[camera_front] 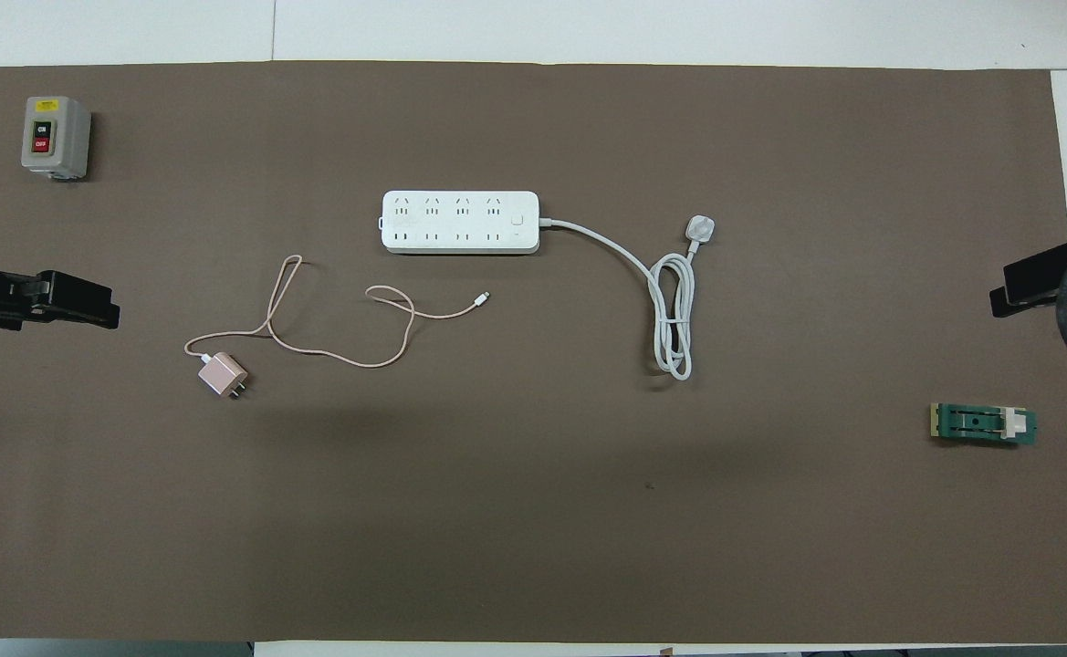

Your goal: Unplug charger and place it aside

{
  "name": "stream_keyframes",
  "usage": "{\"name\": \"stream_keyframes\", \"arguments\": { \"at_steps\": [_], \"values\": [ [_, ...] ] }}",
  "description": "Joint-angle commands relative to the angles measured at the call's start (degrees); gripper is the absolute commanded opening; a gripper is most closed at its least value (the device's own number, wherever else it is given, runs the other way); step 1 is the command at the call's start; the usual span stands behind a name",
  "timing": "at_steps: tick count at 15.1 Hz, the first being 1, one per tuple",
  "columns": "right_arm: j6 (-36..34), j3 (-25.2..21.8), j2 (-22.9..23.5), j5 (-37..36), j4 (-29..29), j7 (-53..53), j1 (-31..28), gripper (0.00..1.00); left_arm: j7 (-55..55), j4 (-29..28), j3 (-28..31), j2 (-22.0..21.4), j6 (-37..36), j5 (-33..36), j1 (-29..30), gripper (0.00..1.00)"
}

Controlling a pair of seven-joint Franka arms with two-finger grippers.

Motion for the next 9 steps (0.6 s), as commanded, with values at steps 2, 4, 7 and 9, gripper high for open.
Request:
{"name": "stream_keyframes", "arguments": {
  "at_steps": [2,4,7,9],
  "values": [
    [0.76,0.48,-1.30,-1.15,-1.89,-1.06,-0.51,1.00,0.76,-0.13,0.54,-0.52,0.21,0.91,-0.72,1.00],
    [0.41,0.57,-1.39,-1.15,-1.90,-1.23,-0.51,1.00,0.76,-0.13,0.54,-0.52,0.12,0.91,-0.72,1.00],
    [0.41,0.57,-1.39,-1.15,-1.90,-1.23,-0.25,1.00,0.76,-0.13,0.54,-0.52,0.12,0.91,-0.72,1.00],
    [0.41,0.57,-1.39,-1.15,-1.90,-1.23,-0.25,1.00,0.76,-0.13,0.54,-0.52,0.12,0.91,-0.72,1.00]
  ]
}}
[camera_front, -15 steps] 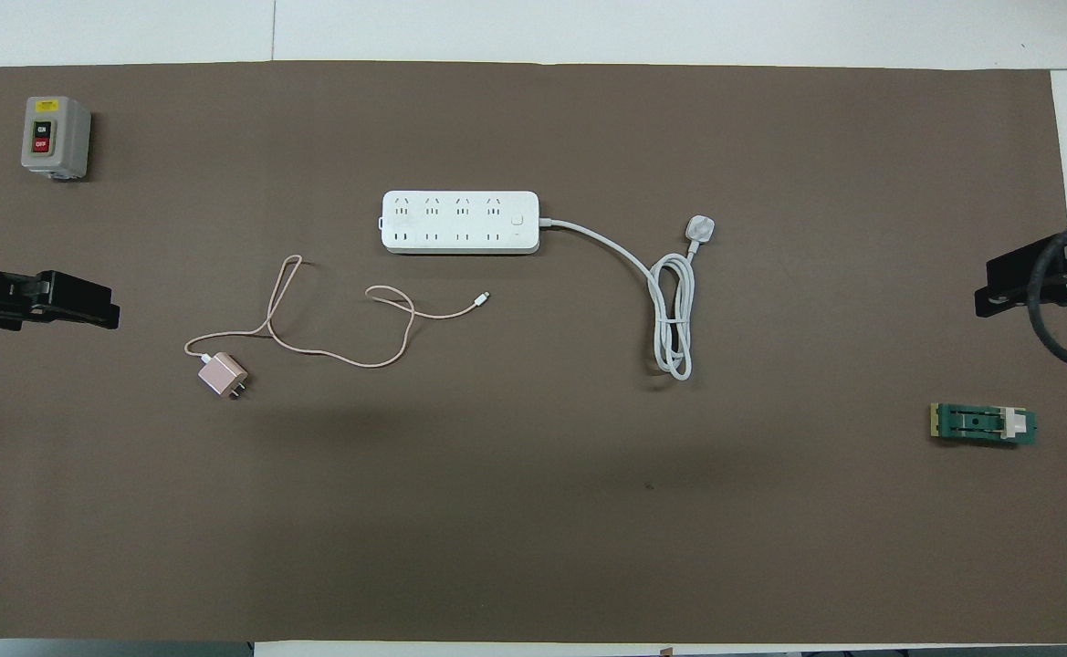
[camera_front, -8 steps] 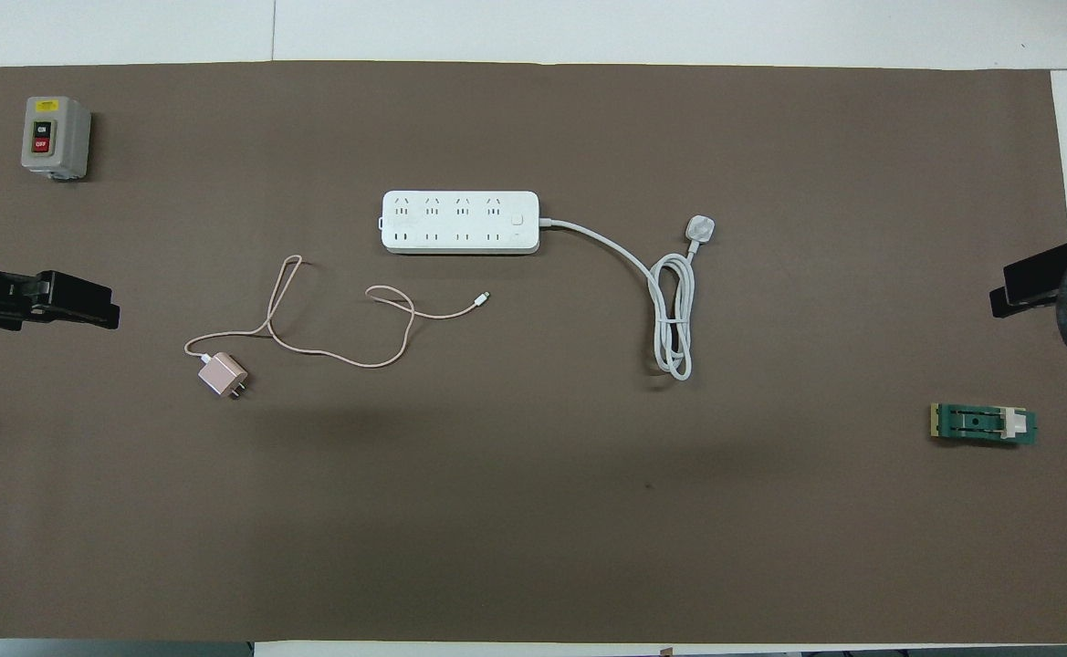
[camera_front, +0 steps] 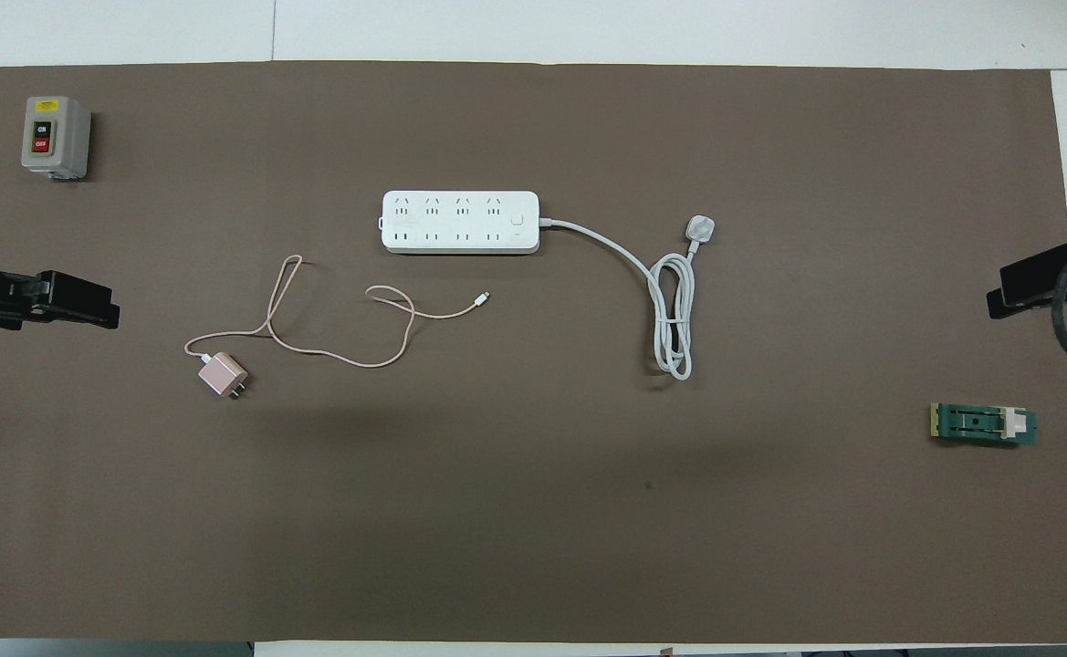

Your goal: Unplug charger and place it aside

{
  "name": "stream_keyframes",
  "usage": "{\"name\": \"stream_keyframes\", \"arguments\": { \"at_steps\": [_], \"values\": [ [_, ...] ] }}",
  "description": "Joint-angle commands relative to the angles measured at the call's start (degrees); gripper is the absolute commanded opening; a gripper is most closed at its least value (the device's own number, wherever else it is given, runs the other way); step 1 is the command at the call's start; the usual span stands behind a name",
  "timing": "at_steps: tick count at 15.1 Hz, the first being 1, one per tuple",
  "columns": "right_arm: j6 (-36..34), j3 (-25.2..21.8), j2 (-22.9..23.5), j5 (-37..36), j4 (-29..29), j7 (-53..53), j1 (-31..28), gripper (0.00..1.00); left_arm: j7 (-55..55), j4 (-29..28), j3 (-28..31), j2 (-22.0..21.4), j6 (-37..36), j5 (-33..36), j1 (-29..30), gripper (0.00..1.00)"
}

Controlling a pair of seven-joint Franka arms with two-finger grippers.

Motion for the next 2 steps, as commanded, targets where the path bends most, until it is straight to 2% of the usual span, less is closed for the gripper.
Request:
{"name": "stream_keyframes", "arguments": {
  "at_steps": [1,2],
  "values": [
    [0.42,0.44,-1.38,-1.15,-1.61,-1.23,-0.36,1.00,0.63,-0.13,0.54,-0.51,0.12,0.91,-0.72,1.00],
    [0.42,0.44,-1.38,-1.15,-1.61,-1.23,-0.36,1.00,0.63,-0.13,0.54,-0.51,0.12,0.91,-0.72,1.00]
  ]
}}
